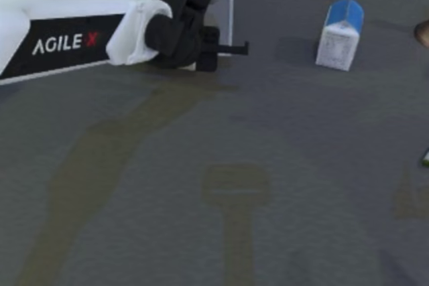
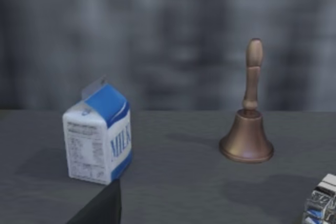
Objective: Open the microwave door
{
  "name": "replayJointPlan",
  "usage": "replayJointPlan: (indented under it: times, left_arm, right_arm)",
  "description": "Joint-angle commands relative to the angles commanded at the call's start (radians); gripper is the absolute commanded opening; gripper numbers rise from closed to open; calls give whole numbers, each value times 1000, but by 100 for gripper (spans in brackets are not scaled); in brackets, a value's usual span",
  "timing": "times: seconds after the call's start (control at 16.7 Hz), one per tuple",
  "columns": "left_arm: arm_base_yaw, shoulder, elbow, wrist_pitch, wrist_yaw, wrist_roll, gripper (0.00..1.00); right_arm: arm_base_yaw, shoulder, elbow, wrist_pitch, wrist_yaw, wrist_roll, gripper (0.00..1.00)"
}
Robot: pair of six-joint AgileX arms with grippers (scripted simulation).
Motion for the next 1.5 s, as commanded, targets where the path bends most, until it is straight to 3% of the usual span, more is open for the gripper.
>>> replayJointPlan:
  times: [0.84,1.5]
  left_arm:
    - [0,0,0,0,0,0,0]
    - [13,-37,-57,30,43,54,0]
  right_arm:
    - [0,0,0,0,0,0,100]
    - [0,0,0,0,0,0,100]
